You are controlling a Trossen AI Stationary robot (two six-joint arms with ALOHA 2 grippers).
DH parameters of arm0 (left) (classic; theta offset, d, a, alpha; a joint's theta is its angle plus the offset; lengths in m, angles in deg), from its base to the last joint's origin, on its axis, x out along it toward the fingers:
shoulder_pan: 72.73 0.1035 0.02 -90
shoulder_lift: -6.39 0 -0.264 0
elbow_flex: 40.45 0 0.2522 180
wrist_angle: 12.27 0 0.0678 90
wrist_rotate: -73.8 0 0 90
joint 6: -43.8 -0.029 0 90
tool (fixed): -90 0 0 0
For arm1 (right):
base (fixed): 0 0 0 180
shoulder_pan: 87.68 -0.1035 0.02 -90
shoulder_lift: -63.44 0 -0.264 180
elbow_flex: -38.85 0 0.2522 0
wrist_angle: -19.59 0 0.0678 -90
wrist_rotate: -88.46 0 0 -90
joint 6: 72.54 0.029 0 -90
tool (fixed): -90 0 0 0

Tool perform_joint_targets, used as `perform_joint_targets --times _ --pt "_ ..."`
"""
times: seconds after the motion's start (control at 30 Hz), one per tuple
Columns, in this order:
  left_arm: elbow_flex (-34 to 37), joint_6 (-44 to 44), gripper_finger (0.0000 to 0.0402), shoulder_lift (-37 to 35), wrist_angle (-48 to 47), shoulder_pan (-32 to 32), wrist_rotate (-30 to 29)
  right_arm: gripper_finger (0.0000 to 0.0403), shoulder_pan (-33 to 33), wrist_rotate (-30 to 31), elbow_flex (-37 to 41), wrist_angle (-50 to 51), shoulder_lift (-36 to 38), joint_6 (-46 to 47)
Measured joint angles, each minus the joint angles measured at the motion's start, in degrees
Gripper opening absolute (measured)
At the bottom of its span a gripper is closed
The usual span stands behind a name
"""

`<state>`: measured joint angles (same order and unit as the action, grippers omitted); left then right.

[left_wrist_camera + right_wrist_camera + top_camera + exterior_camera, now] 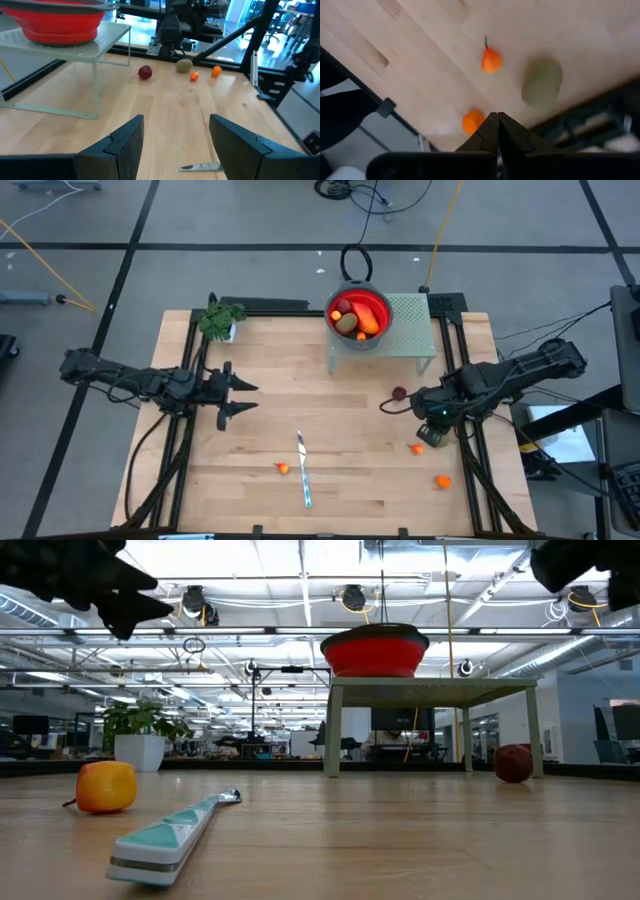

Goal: Pick & Place Fruit
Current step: Put the kiwi into the red strainer bowl on the shelf

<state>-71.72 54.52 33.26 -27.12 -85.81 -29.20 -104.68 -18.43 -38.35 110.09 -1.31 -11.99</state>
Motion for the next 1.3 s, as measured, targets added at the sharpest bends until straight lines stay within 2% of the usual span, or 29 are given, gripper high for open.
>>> perform_joint_targets --times 0.2,0.37,0.5,0.77,0.9,1.07,1.3 --pt "2.6 0.0 0.0225 -2.6 0.0 1.2 0.0 0.0 0.0 -2.6 0.0 2.2 0.0 7.9" --pt "2.7 -0.7 0.0225 -3.0 0.0 1.9 0.1 0.0008 0.0 -2.7 0.0 5.0 0.0 9.5" --pt "2.7 -1.0 0.0225 -3.0 0.0 2.2 0.1 0.0044 0.0 -2.6 0.0 4.9 0.0 9.4" --pt "2.7 -1.0 0.0225 -3.0 0.0 2.2 1.0 0.0163 0.0 -1.1 0.1 4.9 0.0 10.8" --pt "2.7 -0.5 0.0225 -3.0 0.0 2.2 1.0 0.0209 0.0 0.3 0.1 4.7 0.0 10.8" --pt "2.7 -0.1 0.0225 -3.0 -0.1 2.2 1.0 0.0234 0.0 0.3 0.1 4.5 0.0 10.8" --pt "2.7 0.3 0.0225 -2.9 -0.1 2.2 1.1 0.0231 0.0 0.4 0.1 3.7 0.0 10.5"
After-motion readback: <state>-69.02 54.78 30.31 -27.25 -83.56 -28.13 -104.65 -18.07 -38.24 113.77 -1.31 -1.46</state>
